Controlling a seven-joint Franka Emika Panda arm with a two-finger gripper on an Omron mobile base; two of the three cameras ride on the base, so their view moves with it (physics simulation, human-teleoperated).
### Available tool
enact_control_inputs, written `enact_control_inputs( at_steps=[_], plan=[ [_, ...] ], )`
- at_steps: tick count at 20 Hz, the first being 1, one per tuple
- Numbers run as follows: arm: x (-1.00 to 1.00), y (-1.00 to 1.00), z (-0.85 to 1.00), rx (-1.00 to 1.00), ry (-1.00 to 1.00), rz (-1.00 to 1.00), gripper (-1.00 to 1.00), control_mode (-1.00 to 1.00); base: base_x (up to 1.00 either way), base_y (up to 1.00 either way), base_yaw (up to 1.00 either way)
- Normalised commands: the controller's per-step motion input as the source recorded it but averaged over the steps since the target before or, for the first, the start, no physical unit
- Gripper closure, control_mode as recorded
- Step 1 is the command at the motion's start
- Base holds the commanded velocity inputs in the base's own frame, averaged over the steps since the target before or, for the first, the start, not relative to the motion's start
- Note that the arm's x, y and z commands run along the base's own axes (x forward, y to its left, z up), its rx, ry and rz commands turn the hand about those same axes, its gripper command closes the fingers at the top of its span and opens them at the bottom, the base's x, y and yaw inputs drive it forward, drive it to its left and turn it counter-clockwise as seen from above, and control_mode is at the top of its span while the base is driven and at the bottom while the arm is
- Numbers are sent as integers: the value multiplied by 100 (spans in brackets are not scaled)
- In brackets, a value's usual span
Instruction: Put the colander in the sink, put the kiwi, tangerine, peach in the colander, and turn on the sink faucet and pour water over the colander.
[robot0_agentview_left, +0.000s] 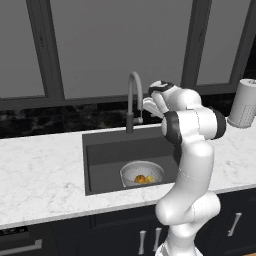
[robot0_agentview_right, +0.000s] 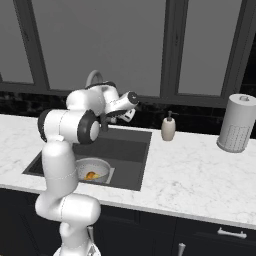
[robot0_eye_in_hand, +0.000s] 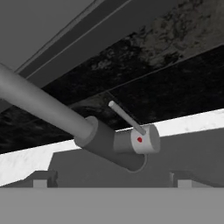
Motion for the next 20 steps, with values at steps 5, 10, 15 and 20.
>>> enact_control_inputs(
  at_steps=[5, 10, 15, 20],
  plan=[
    [33, 0, -16, 0, 0, -2, -100, -100, 0, 0, 0],
    [17, 0, -10, 0, 0, -2, -100, -100, 0, 0, 0],
    [21, 4, -12, 0, 0, -2, -100, -100, 0, 0, 0],
    [19, 7, -14, 0, 0, -2, -100, -100, 0, 0, 0]
  ],
)
